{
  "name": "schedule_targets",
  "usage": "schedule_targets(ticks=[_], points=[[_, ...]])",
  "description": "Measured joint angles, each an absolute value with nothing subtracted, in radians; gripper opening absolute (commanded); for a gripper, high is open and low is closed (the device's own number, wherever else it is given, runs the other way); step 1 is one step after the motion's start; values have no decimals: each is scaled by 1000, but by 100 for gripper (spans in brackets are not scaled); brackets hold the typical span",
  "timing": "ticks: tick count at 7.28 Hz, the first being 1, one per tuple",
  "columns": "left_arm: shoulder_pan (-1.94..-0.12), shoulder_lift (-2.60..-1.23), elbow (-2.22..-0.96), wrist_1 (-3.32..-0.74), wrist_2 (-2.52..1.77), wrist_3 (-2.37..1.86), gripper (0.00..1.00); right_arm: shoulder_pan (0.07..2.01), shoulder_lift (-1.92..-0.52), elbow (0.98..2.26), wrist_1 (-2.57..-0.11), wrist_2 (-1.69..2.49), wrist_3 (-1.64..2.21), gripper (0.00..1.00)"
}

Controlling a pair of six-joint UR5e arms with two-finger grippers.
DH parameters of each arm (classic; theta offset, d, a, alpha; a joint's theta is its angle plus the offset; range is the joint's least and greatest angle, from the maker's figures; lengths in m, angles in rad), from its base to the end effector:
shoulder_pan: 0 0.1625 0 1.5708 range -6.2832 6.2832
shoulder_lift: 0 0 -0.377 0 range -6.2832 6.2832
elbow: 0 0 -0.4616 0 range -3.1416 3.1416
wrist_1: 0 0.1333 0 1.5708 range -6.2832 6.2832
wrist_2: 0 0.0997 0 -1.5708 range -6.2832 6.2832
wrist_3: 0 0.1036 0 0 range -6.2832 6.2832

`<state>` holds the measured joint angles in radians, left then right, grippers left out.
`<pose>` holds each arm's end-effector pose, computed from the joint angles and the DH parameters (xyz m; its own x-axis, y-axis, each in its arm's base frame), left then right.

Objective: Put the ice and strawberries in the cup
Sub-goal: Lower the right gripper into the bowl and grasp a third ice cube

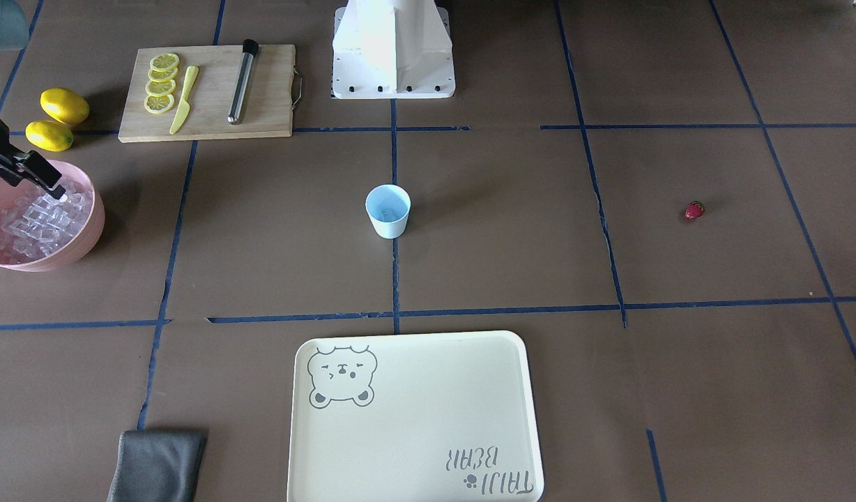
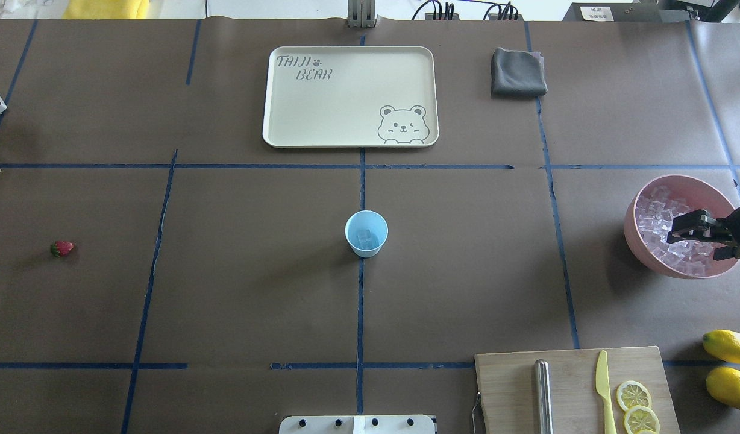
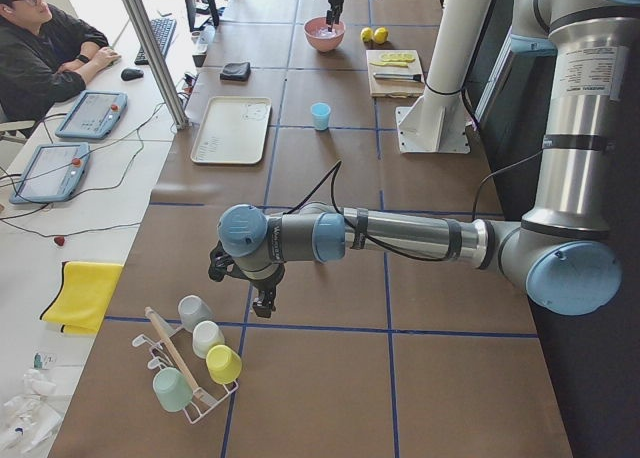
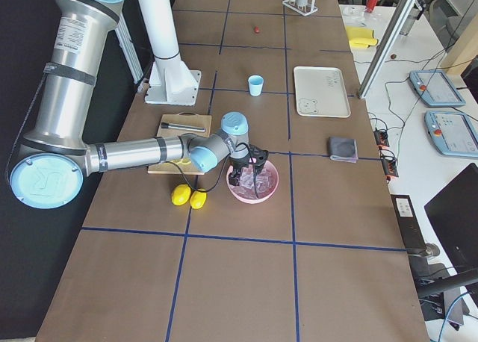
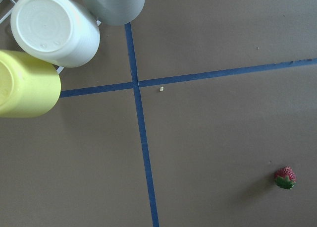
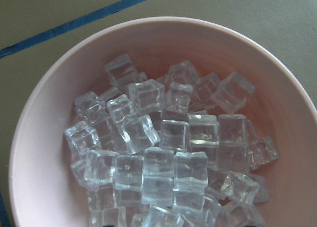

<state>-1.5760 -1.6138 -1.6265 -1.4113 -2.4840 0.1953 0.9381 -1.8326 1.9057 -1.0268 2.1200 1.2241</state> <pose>-0.0543 -0.5710 0.5629 0.6003 0.1434 -0.7868 -0.1135 0.9891 0.0937 -0.2290 -0.4462 0.5073 0.6266 0.3644 0.6889 -0.3151 0.9269 -0.2038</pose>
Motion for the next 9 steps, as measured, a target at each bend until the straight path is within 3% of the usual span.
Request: schedule_targets(ticks=[2,4,5,6,7,9], points=[[-1575,-1614,-1626,-1411,-2486,195,100,910,-1817,1906,-1025,2089,1249,76],[-1575,-1614,-1626,-1411,-2487,196,100,896,-1815,1905,-1026,2069,1253,71],[-1575,-1614,-1626,-1411,-2487,196,100,890,-1815,1905,-1026,2058,1253,43],[-1575,-1614,-1626,-1411,-2487,196,100,887,-1816,1905,-1026,2050,1252,8],[-1575,-1614,-1626,-1411,-2487,196,100,885,-1816,1905,-1028,2047,1251,1],[-1575,-1614,-1628,-1411,-2488,196,100,884,-1816,1907,-1031,2050,1241,0]])
